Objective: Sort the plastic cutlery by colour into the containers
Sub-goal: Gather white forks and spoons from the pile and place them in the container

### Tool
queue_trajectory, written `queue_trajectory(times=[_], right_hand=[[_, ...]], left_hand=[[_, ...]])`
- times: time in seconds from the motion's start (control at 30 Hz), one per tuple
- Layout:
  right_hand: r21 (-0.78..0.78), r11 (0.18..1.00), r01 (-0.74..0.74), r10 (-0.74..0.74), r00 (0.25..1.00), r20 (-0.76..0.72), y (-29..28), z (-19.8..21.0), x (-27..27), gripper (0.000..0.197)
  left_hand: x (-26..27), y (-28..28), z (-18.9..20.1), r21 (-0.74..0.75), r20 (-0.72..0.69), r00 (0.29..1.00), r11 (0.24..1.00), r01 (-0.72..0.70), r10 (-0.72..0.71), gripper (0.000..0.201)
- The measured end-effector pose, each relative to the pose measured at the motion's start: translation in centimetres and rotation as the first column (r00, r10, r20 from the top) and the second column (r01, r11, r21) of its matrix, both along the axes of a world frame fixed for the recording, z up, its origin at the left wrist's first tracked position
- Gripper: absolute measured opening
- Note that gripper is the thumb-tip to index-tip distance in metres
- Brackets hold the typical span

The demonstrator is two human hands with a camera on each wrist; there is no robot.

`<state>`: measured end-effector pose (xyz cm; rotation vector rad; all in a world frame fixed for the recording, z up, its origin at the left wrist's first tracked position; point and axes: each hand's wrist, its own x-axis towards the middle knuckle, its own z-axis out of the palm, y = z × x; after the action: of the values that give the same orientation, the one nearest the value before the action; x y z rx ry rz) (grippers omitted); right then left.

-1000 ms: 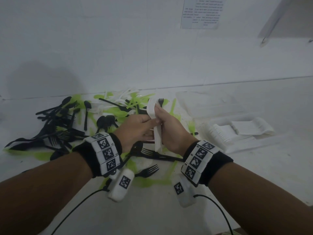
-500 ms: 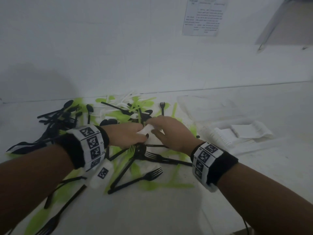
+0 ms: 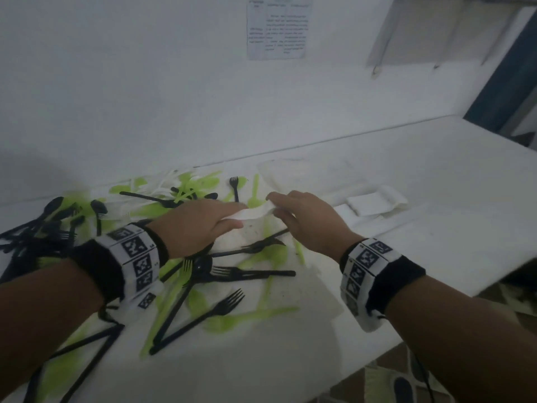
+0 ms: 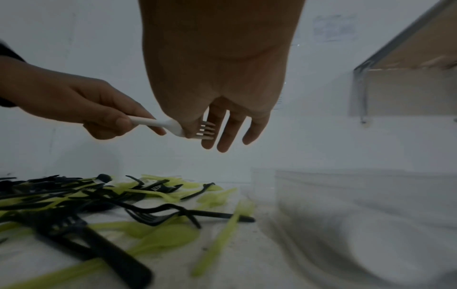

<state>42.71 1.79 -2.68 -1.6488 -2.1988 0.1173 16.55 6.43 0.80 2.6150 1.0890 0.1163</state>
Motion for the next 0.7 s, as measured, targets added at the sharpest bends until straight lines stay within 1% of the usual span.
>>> queue_trajectory(times=[0.13,0.27,0.4,0.43,0.5,0.57,0.63,0.7], right_hand=[[0.008,0.998,0.056,-0.057,0.998,0.026,-0.5,0.1,5.9,0.036],[-0.003,0.995,0.096,-0.096,0.994,0.042,-1.2,0.0,14.5,0.040],[-0.047,0.991,0.126,-0.122,0.988,0.097,-2.0,0.2,23.1,0.039],[-0.059,0.990,0.127,-0.120,0.987,0.103,-2.0,0.2,24.9,0.038],[-0.074,0.990,0.122,-0.114,0.988,0.107,-2.0,0.1,28.0,0.035],[-0.096,0.988,0.118,-0.107,0.988,0.109,-1.5,-0.1,30.4,0.030],[-0.150,0.981,0.126,-0.107,0.986,0.131,-0.9,0.0,31.9,0.025],[-0.203,0.973,0.106,-0.076,0.986,0.151,-0.2,0.2,32.9,0.027]], left_hand=[[6.4,0.2,0.1,-0.011,0.026,1.000,1.000,-0.003,0.004,0.051],[15.2,-0.2,-0.1,-0.027,0.050,0.998,0.999,0.025,-0.023,0.052],[24.3,-1.0,-0.4,-0.007,-0.009,1.000,1.000,0.010,-0.010,0.055],[26.2,-1.3,-0.5,-0.021,-0.009,1.000,1.000,-0.004,0.004,0.052],[29.3,-1.7,-0.6,-0.070,0.005,0.999,0.997,-0.043,0.043,0.037],[31.7,-1.8,-0.7,-0.094,-0.023,0.999,0.994,-0.052,0.050,0.024],[33.6,-1.7,-0.7,-0.096,-0.105,0.994,0.995,-0.022,0.012,0.022],[35.2,-1.1,-0.8,-0.109,-0.172,0.984,0.994,0.017,-0.035,0.025]])
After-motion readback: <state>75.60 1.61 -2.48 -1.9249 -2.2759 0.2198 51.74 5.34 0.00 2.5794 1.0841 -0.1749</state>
